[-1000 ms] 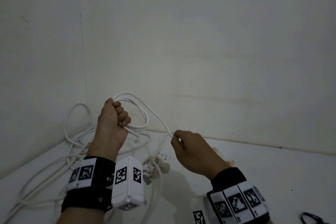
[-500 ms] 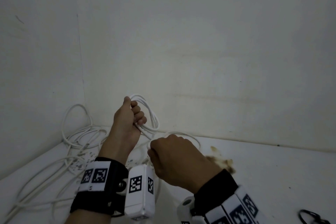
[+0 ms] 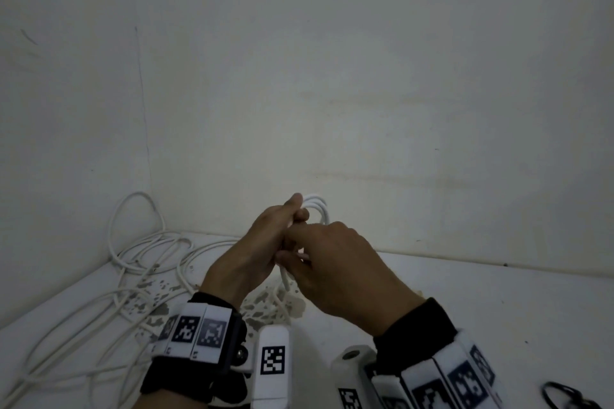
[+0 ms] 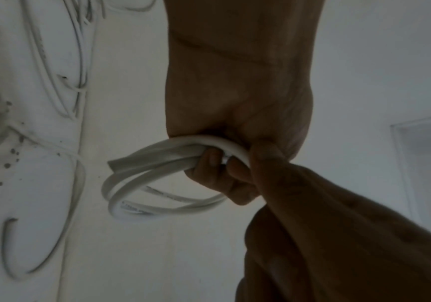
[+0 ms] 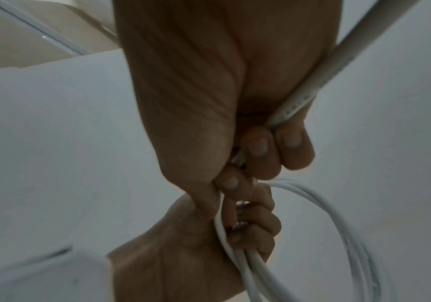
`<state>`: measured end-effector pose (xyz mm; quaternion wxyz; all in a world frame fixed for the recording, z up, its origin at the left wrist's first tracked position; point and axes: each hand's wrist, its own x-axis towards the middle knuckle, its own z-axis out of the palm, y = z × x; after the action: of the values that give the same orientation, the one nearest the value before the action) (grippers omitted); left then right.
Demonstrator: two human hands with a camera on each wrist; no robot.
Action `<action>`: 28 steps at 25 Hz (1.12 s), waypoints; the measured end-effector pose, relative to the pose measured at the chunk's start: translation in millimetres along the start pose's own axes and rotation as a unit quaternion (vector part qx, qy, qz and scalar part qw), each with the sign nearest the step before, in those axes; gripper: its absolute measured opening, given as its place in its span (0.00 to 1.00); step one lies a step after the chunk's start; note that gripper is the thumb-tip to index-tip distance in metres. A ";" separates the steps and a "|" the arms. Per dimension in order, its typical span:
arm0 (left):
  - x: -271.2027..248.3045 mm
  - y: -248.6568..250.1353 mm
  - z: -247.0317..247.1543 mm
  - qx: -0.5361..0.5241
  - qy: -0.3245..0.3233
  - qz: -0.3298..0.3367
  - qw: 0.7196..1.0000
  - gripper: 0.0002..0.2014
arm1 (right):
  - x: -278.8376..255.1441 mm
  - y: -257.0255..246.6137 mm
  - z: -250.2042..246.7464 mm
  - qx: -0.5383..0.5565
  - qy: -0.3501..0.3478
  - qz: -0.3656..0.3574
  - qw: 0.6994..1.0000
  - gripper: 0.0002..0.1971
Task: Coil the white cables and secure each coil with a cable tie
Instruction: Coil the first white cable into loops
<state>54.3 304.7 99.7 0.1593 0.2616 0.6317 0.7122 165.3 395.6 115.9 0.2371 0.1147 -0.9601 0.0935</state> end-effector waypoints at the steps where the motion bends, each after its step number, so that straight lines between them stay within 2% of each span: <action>1: -1.7 0.2 0.4 0.015 -0.009 0.006 1.000 0.22 | -0.2 4.7 -1.8 0.037 0.010 0.008 0.999 0.09; 5: -7.8 3.1 6.8 0.042 -0.055 -0.013 0.998 0.28 | 2.0 27.3 -4.4 0.176 0.075 0.078 0.978 0.17; 7: -9.0 4.8 11.8 0.028 -0.054 -0.025 0.998 0.26 | 0.5 36.2 -7.0 0.219 0.082 0.103 0.967 0.19; 8: -7.0 4.1 11.6 0.024 -0.029 -0.024 0.999 0.24 | -1.4 40.7 -8.6 0.252 0.054 0.109 0.960 0.19; 10: -1.2 3.6 1.4 0.012 0.040 -0.021 0.999 0.21 | -6.4 49.5 -13.5 0.311 -0.053 0.118 0.941 0.16; 12: 5.2 2.3 -18.9 -0.008 0.097 -0.019 0.995 0.19 | -6.9 59.1 -19.4 0.307 -0.149 0.120 0.932 0.09; 13: 7.0 0.8 -28.4 -0.029 0.105 -0.023 0.994 0.19 | -4.1 63.9 -21.2 0.298 -0.164 0.114 0.933 0.08; 14: 8.1 -0.6 -34.9 -0.055 0.099 -0.027 0.993 0.19 | 0.9 67.9 -22.6 0.291 -0.150 0.107 0.939 0.09; 15: 8.7 -1.8 -38.5 -0.085 0.085 -0.031 0.992 0.19 | 7.2 68.8 -22.4 0.278 -0.098 0.102 0.950 0.11; 17: 6.7 -1.6 -38.8 -0.154 0.039 -0.041 0.986 0.19 | 19.3 68.4 -15.5 0.205 0.052 0.105 0.972 0.16; 19: 2.1 3.1 -36.8 -0.222 -0.030 -0.046 0.974 0.18 | 26.3 64.3 -3.0 0.128 0.151 0.175 0.965 0.28; 21: -0.8 8.6 -37.7 -0.260 -0.072 -0.042 0.962 0.17 | 25.5 60.0 6.4 0.063 0.170 0.257 0.949 0.39; 23: -2.5 11.4 -42.2 -0.267 -0.079 -0.041 0.960 0.19 | 21.3 65.1 7.3 0.035 0.132 0.264 0.955 0.40; 24: -3.1 12.0 -45.8 -0.265 -0.071 -0.042 0.961 0.20 | 16.7 71.1 3.0 0.079 0.087 0.226 0.967 0.35; 25: -3.3 12.0 -50.3 -0.263 -0.057 -0.043 0.962 0.20 | 11.0 77.1 -4.4 0.165 0.023 0.183 0.969 0.25; 26: -3.8 11.7 -56.3 -0.259 -0.034 -0.042 0.964 0.21 | 4.5 81.1 -12.5 0.260 -0.079 0.149 0.951 0.14; 27: -3.3 11.3 -62.5 -0.250 -0.002 -0.040 0.967 0.21 | -2.2 84.0 -21.2 0.309 -0.176 0.135 0.925 0.07; 28: -2.9 10.6 -68.2 -0.234 0.035 -0.038 0.971 0.21 | -8.3 84.9 -27.4 0.288 -0.222 0.144 0.920 0.06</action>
<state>18.6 245.8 105.1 0.2207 0.1675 0.4623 0.8423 161.8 484.7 125.2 -0.0409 0.0565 -0.9259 0.3712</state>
